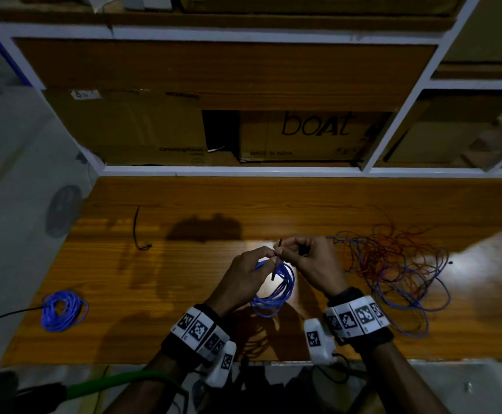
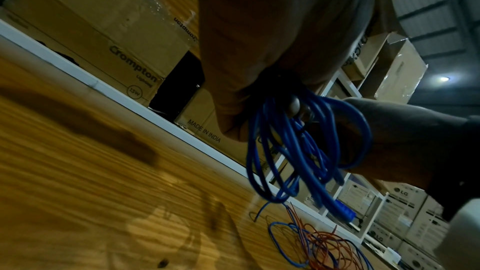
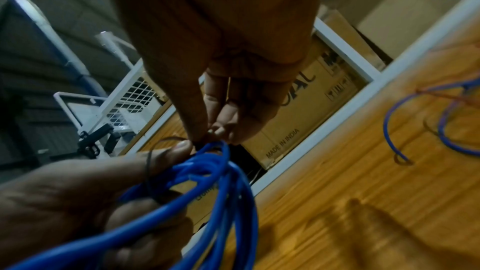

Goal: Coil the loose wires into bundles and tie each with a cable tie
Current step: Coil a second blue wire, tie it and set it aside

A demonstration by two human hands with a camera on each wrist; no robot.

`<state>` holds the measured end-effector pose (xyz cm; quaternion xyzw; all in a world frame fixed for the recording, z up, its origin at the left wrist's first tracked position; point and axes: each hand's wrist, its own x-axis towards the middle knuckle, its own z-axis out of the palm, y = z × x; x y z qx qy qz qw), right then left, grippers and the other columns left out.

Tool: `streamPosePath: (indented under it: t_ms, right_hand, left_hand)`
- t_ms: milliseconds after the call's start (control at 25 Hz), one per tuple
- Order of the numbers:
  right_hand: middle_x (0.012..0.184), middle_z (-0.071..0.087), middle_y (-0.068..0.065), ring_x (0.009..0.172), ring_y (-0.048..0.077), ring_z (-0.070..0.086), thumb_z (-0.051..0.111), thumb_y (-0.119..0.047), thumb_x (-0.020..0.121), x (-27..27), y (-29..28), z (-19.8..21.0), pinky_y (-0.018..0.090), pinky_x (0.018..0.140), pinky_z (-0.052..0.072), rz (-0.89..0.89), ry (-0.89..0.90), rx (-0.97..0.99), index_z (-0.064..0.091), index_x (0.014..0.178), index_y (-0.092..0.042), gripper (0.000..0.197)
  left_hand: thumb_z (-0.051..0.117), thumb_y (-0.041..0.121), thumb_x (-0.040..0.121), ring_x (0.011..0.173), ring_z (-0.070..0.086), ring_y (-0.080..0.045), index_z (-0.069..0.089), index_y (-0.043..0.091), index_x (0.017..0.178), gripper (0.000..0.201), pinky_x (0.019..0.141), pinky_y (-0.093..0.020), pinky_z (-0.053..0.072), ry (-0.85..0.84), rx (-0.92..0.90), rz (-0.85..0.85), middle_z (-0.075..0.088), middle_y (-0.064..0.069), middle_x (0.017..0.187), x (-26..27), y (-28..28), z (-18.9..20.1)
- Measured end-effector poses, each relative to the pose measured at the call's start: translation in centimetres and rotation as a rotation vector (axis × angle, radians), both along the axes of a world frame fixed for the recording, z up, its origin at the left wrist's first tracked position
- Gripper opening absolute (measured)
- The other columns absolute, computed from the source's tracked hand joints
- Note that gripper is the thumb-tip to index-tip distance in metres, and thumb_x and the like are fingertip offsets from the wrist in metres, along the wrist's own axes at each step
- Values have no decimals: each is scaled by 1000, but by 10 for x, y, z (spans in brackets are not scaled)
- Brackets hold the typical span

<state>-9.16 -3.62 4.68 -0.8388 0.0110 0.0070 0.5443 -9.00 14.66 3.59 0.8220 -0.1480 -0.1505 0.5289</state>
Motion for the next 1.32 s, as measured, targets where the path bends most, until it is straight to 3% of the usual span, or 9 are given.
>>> streamPosePath:
  t_ms: [80, 280, 520, 640, 760, 920, 1040, 1120, 1320]
  right_hand:
    - [77, 76, -2, 75, 13, 73, 79, -22, 86, 1, -1, 4, 41, 71, 61, 15, -31, -39, 77, 87, -18, 5]
    - [77, 75, -10, 69, 4, 69, 78, -27, 85, 0, -1, 14, 28, 62, 57, 46, -99, -129, 77, 84, -21, 6]
    - [82, 74, -16, 65, 1, 62, 77, -21, 86, -1, -4, 22, 18, 61, 50, 66, -85, 4, 77, 83, -28, 8]
    - [83, 74, -17, 67, 2, 62, 73, -20, 90, -3, -4, 24, 18, 62, 48, 115, -35, 26, 78, 87, -22, 5]
    - [80, 73, -14, 67, -1, 64, 73, -22, 90, -5, 0, 27, 15, 60, 47, 84, -32, -60, 75, 84, -15, 9]
    - [78, 72, -9, 67, -3, 64, 70, -22, 93, -5, 3, 30, 12, 60, 46, 59, -39, -128, 73, 82, -17, 12]
    - [73, 69, -4, 68, 7, 63, 67, -24, 95, 1, -3, 34, 24, 64, 45, 12, -10, -104, 69, 79, -20, 17]
    - [65, 64, -9, 61, 2, 59, 66, -23, 96, 5, -10, 40, 19, 58, 43, -38, -8, -73, 69, 80, -22, 16]
    - [77, 73, 3, 70, 19, 69, 61, -26, 99, 11, -14, 42, 28, 56, 47, -49, 51, -42, 67, 88, -19, 15]
  left_hand:
    - [52, 29, 103, 66, 57, 5, 71, 26, 100, 19, 64, -25, 42, 18, -37, 2, 66, 21, 75, 2, 0, 5]
    - [56, 36, 102, 42, 31, -4, 66, 18, 110, 22, 49, -24, 27, 118, -138, -2, 42, 12, 48, 0, -1, 15]
    - [58, 34, 101, 44, 25, -10, 70, 21, 110, 20, 48, -28, 18, 186, -259, 24, 35, 8, 50, -2, -1, 27]
    - [62, 30, 99, 47, 24, -16, 73, 23, 99, 14, 53, -38, 16, 238, -299, 38, 30, -14, 61, 2, 2, 23]
    - [60, 25, 98, 47, 26, -16, 74, 18, 94, 15, 52, -34, 18, 240, -271, 48, 32, -12, 58, 0, 1, 19]
    - [57, 21, 100, 44, 37, -4, 75, 16, 88, 22, 50, -22, 29, 175, -206, 70, 49, 12, 48, -4, -4, 24]
    - [56, 21, 99, 63, 59, 6, 78, 19, 88, 24, 61, -16, 38, 136, -147, 48, 72, 17, 75, -7, -7, 23]
    - [57, 20, 98, 75, 64, 5, 79, 20, 87, 24, 68, -21, 40, 134, -133, 52, 75, 16, 87, -10, -7, 18]
    - [54, 12, 99, 56, 55, 9, 78, 8, 91, 25, 58, -12, 36, 119, -167, 81, 68, 20, 68, -13, -5, 16]
